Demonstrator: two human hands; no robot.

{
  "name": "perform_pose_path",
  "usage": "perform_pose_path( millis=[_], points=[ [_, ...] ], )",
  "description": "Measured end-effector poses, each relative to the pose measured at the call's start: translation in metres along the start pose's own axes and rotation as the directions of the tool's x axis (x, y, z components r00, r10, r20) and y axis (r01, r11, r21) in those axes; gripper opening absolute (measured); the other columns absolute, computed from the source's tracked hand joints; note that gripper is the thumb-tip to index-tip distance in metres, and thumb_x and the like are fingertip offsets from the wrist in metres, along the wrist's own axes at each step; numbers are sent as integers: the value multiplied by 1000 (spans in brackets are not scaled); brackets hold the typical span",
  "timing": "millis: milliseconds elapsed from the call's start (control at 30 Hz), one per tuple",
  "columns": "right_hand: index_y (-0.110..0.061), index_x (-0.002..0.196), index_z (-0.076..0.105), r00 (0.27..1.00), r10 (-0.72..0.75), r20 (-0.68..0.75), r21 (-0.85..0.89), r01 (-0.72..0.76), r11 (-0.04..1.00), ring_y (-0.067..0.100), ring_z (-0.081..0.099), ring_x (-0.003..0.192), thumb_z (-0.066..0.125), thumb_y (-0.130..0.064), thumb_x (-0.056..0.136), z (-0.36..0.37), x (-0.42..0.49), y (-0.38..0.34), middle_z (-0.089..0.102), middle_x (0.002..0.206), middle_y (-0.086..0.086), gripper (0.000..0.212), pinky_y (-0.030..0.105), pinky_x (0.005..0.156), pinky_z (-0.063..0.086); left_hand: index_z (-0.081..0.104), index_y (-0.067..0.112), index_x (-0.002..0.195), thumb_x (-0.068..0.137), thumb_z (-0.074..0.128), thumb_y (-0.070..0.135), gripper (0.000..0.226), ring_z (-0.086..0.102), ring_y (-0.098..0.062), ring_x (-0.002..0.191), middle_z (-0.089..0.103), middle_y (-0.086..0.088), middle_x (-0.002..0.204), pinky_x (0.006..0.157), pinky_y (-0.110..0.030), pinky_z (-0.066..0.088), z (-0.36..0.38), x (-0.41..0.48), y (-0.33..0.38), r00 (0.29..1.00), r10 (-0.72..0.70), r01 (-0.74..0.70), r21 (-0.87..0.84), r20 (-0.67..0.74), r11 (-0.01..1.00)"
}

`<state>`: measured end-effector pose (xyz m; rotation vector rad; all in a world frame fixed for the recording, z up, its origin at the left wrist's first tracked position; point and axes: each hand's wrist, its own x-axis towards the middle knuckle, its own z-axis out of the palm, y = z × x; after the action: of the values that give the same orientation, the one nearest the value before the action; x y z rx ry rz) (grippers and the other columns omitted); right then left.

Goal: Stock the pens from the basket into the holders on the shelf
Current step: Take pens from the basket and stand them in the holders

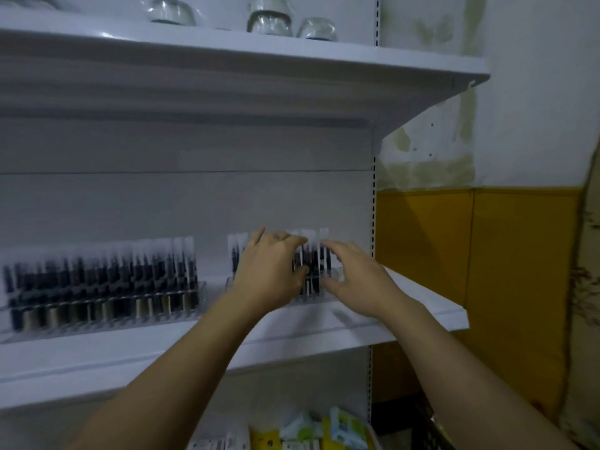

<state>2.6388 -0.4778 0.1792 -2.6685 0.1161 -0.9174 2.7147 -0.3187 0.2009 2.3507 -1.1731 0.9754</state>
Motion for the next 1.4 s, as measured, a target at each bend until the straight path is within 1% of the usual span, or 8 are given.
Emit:
perform_pose_path(
  millis=[267, 433, 533, 667, 833, 1033, 1267, 1400],
  points=[
    [-32, 148, 27, 997, 2, 80, 28, -5, 1000, 16, 39, 132, 63, -41, 90, 31, -77, -44, 34, 149, -7, 70, 33, 104, 37, 53, 24, 135, 87, 65, 38, 51, 51, -20, 118, 59, 1, 128, 104, -35, 36, -11, -104, -5, 1000, -24, 23, -58, -14, 998],
    [-28, 150, 27, 976, -1, 217, 68, -14, 998, 15, 32, 136, 62, -34, 93, 67, -127, -53, 31, 149, -4, 67, 26, 106, 30, 49, 25, 138, 88, 63, 41, 54, 49, -19, 122, 56, 3, 132, 104, -33, 38, 9, -172, -15, 991, -80, 89, -85, 103, 992],
    [-28, 151, 23, 948, 45, 314, 38, -60, 997, 17, 31, 137, 59, -38, 94, 96, -152, -53, 27, 151, -4, 68, 28, 106, 32, 47, 25, 138, 87, 61, 44, 56, 49, -20, 121, 56, 2, 132, 102, -32, 39, 29, -211, -20, 972, -129, 146, -72, 197, 987],
    [-27, 151, 25, 913, 89, 399, 6, -100, 995, 18, 33, 137, 57, -46, 93, 141, -180, -48, 28, 153, -4, 69, 32, 106, 33, 42, 27, 142, 87, 59, 48, 61, 45, -19, 127, 50, 5, 140, 104, -33, 38, 59, -256, -27, 924, -204, 236, -62, 325, 970],
    [-25, 148, 32, 845, 97, 526, 27, -130, 991, 20, 36, 136, 63, -42, 90, 205, -217, -39, 36, 149, 0, 68, 35, 107, 36, 47, 23, 139, 85, 63, 47, 62, 45, -20, 128, 52, 1, 138, 105, -32, 36, 94, -309, -36, 851, -265, 334, -77, 454, 939],
    [-22, 147, 34, 697, 146, 702, 11, -216, 976, 24, 38, 134, 64, -40, 88, 282, -268, -35, 36, 149, 3, 68, 36, 105, 38, 46, 22, 141, 86, 65, 43, 62, 46, -22, 127, 51, -2, 141, 103, -31, 37, 136, -378, -44, 721, -328, 475, -91, 611, 875],
    [-14, 142, 42, 558, 205, 804, -18, -322, 947, 26, 45, 129, 67, -31, 87, 348, -326, -22, 42, 144, 9, 62, 32, 102, 41, 47, 19, 139, 87, 65, 36, 58, 45, -23, 129, 50, -3, 142, 104, -34, 39, 184, -450, -52, 511, -406, 647, -28, 758, 762],
    [-16, 139, 44, 431, 263, 863, -82, -394, 915, 24, 47, 128, 66, -28, 85, 378, -366, -15, 49, 139, 8, 59, 37, 102, 42, 57, 19, 128, 85, 65, 33, 46, 52, -24, 121, 57, -3, 132, 98, -35, 45, 207, -489, -41, 380, -396, 708, 13, 836, 706]
  ],
)
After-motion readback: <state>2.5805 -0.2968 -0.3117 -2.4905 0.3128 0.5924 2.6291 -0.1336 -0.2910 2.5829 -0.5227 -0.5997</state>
